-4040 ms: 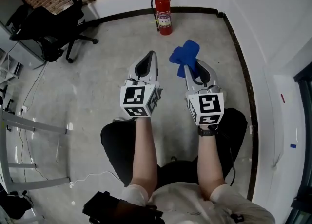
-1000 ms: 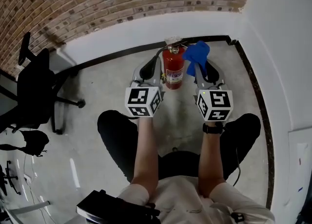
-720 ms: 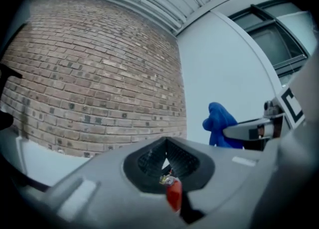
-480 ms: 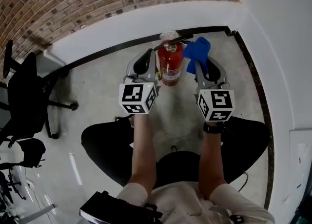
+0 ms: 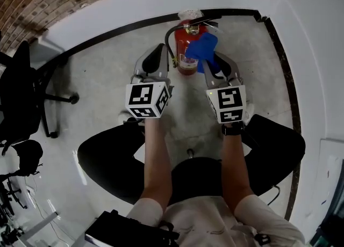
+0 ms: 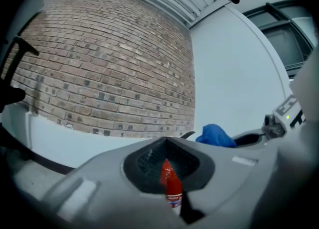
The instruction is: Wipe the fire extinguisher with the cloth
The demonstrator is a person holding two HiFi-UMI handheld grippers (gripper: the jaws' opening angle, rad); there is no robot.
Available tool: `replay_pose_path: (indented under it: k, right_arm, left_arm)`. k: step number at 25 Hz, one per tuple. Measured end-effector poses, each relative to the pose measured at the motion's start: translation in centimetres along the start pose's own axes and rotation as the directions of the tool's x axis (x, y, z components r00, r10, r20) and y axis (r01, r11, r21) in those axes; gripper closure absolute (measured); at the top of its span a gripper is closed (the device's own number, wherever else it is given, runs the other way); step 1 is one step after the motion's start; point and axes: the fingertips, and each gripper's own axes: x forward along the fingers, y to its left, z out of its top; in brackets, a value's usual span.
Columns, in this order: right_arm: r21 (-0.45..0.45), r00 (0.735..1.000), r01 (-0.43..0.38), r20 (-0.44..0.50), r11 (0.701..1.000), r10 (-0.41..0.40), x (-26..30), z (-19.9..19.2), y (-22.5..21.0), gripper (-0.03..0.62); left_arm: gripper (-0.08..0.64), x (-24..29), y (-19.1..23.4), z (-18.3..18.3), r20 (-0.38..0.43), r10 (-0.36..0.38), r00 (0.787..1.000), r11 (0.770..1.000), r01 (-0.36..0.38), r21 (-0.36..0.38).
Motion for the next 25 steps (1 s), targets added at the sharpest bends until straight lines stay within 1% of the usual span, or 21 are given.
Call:
replay_pose_path:
  k: [4,7,9,15,16,19,20,25]
  right_arm:
    - [-0.074,0.999,-0.035,-0.037,0.997,0.032,1.5,-0.1,2.3,0.505]
    - [-0.172,0.998,-0.041,-0.064,0.984,0.030,2.8,0.3,3.4,0.504]
    - [-0.217,0.997,-0.038,-0.077,0.975,0.022,3.7,0.5,3.8,0.505]
    - [-0.283,0.994,-0.024,-0.110,0.959,-0.007,6.0,0.6,3.9,0.504]
    - [-0.300,0.993,-0.024,-0.116,0.954,-0.012,6.3,0.6,3.9,0.505]
    - [-0.347,0.990,-0.007,-0.135,0.938,-0.043,7.2,0.1,3.7,0.505]
    - [-0.357,0.989,0.000,-0.140,0.934,-0.053,7.4,-0.2,3.6,0.505]
    - [-0.379,0.986,0.007,-0.151,0.925,-0.069,8.4,-1.5,4.0,0.505]
  left_arm:
    - [0.558,-0.8,0.4,0.0,0.005,0.008,1.000,1.000,-0.008,-0.005]
    - [0.558,-1.4,1.0,0.3,0.016,0.021,1.000,1.000,-0.021,-0.014]
    - [0.558,-1.4,1.3,0.2,0.018,0.024,1.000,1.000,-0.024,-0.019]
    - [0.558,-1.2,1.9,-0.8,0.007,0.031,0.999,0.999,-0.031,-0.039]
    - [0.558,-1.1,2.1,-0.9,0.005,0.039,0.999,0.999,-0.038,-0.026]
    - [0.558,-0.9,2.6,-1.3,-0.007,0.060,0.998,0.996,-0.059,0.069]
    - [0.558,-0.8,2.6,-1.4,-0.005,0.059,0.998,0.995,-0.058,0.082]
    - [0.558,0.1,2.8,-2.0,0.005,0.032,0.999,0.999,-0.032,0.043]
